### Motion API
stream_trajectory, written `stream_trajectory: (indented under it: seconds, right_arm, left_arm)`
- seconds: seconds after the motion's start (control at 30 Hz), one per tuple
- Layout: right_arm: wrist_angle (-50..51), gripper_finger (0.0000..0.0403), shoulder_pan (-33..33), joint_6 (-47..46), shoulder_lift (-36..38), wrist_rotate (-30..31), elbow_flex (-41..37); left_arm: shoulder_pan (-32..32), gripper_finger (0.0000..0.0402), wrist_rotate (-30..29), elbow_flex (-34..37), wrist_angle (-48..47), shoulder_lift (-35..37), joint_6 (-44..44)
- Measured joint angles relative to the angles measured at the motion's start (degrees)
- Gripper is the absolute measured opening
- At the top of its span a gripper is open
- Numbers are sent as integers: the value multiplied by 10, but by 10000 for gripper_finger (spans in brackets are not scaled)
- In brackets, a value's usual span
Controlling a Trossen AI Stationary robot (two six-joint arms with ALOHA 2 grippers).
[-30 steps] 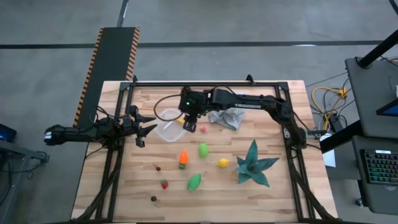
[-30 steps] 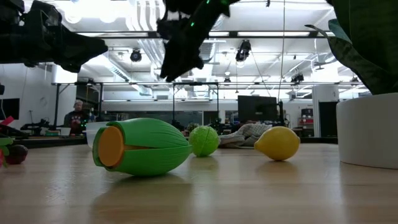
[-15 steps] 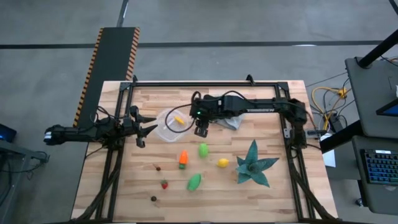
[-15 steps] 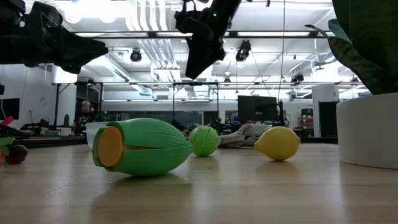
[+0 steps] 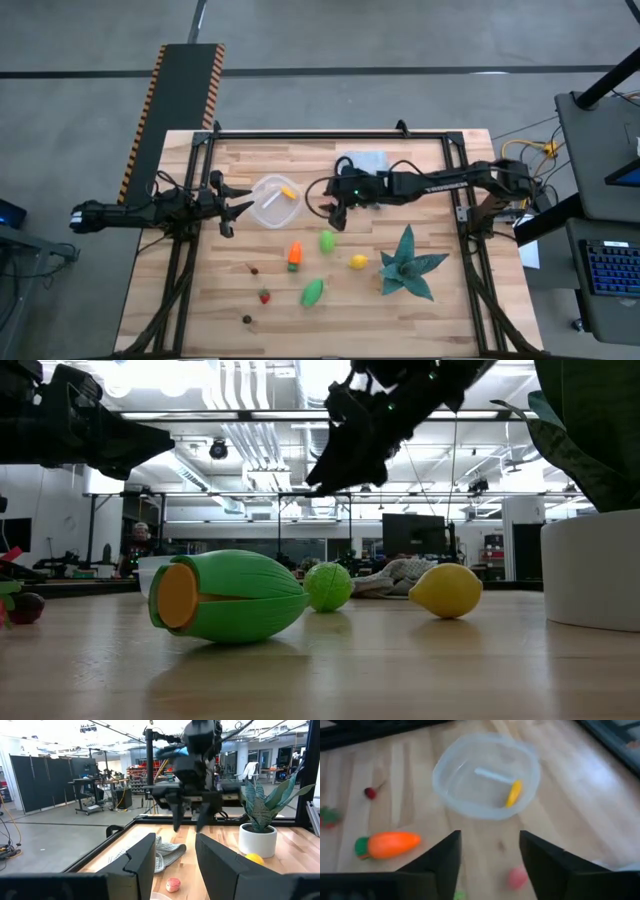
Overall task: Pick and placing Produce into tupperware
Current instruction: Put the pink peach into the transparent container
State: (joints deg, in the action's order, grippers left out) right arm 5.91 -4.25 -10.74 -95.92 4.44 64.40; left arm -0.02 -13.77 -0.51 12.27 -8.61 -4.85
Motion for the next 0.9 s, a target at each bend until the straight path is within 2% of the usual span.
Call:
stream_trajectory:
  seconds: [0.17, 0.33, 0.9]
  right_arm:
    - [-6, 262, 0, -12, -6, 16, -30]
    - [-15, 293, 0, -32, -29, 50, -38]
    - [-34, 286, -4, -53, -181, 62, 1]
  left_arm:
    - [0, 126, 0, 0, 1, 0, 0]
    - [0, 126, 0, 0, 3, -1, 0]
    - [0, 126, 0, 0, 3, -1, 0]
